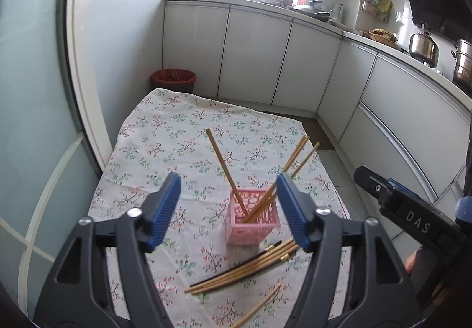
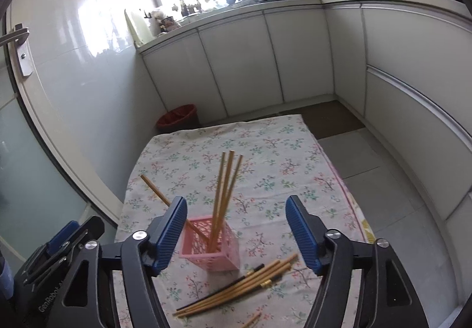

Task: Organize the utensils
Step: 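Move the left tool down to the chopstick pile beside the cup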

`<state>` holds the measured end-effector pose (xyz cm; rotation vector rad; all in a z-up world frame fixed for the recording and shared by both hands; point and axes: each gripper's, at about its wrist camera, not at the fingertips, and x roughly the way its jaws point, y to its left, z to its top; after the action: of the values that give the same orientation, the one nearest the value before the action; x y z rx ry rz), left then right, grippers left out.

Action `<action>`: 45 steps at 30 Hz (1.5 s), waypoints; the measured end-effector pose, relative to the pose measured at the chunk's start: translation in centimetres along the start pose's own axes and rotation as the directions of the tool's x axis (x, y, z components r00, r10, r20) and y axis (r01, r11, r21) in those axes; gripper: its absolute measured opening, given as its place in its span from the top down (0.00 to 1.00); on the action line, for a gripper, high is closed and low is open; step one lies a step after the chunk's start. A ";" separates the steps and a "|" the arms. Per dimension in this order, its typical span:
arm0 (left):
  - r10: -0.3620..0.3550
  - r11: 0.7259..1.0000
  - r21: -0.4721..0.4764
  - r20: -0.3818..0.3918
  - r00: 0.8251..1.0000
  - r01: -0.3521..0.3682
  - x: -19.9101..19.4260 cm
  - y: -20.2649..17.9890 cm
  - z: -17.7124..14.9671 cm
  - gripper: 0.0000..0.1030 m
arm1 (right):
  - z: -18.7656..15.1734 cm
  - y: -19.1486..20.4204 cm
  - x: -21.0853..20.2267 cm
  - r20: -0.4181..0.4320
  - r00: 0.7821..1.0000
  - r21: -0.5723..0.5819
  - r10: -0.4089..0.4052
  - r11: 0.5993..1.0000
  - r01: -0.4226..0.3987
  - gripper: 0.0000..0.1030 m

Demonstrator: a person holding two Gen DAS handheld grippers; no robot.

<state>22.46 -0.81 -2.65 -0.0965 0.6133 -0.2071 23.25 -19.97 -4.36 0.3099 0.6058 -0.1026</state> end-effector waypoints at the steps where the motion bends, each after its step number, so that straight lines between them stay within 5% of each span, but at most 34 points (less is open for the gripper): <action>1: 0.006 1.000 0.007 0.002 1.000 -0.006 -0.5 -0.1 -0.5 0.27 | -0.7 -0.2 -0.6 0.009 1.000 -0.014 -0.024 1.000 0.024 0.22; 9: 0.015 0.998 0.061 -0.041 0.999 -0.013 -1.8 -0.8 -3.5 0.21 | -5.5 -2.8 -3.2 -0.024 0.996 -0.028 -0.085 0.996 0.084 0.15; 14: -0.014 0.989 0.138 -0.208 0.978 0.044 -0.1 -1.4 -5.7 0.20 | -9.8 -6.8 -4.0 -0.129 0.989 0.054 -0.076 0.995 0.084 0.13; 21: -0.058 0.958 0.227 -0.442 0.895 0.174 2.7 -3.0 -8.7 0.20 | -14.2 -11.0 -3.2 -0.303 0.953 0.178 0.019 0.983 0.037 0.13; 28: -0.068 0.905 0.287 -0.628 0.775 0.313 5.0 -5.4 -11.3 0.20 | -15.7 -12.7 -2.6 -0.340 0.930 0.267 0.138 0.963 -0.045 0.13; 31: -0.086 0.887 0.271 -0.699 0.710 0.374 6.0 -6.2 -12.0 0.20 | -16.0 -13.6 -2.4 -0.338 0.929 0.292 0.148 0.955 -0.046 0.13; 33: -0.077 0.872 0.282 -0.728 0.682 0.400 6.7 -6.9 -12.6 0.20 | -16.2 -14.4 -2.2 -0.342 0.928 0.315 0.151 0.948 -0.038 0.13; 35: -0.042 0.861 0.311 -0.744 0.667 0.402 7.6 -7.6 -13.1 0.20 | -16.3 -15.2 -2.2 -0.343 0.926 0.340 0.157 0.940 -0.034 0.13; 40: 0.003 0.835 0.381 -0.724 0.690 0.397 9.3 -9.9 -13.2 0.24 | -16.3 -16.9 -1.8 -0.340 0.925 0.401 0.172 0.916 -0.023 0.13; 44: 0.057 0.794 0.423 -0.767 0.639 0.437 11.3 -11.7 -14.2 0.37 | -16.3 -17.7 -1.4 -0.346 0.920 0.435 0.185 0.900 -0.017 0.13; 45: 0.079 0.786 0.438 -0.772 0.631 0.437 11.8 -11.9 -14.5 0.47 | -16.3 -17.9 -1.4 -0.347 0.920 0.437 0.183 0.899 -0.014 0.13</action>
<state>21.45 -15.45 -19.28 0.5914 1.3755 -0.6715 9.95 -31.79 -20.84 0.8028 0.9544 -0.0750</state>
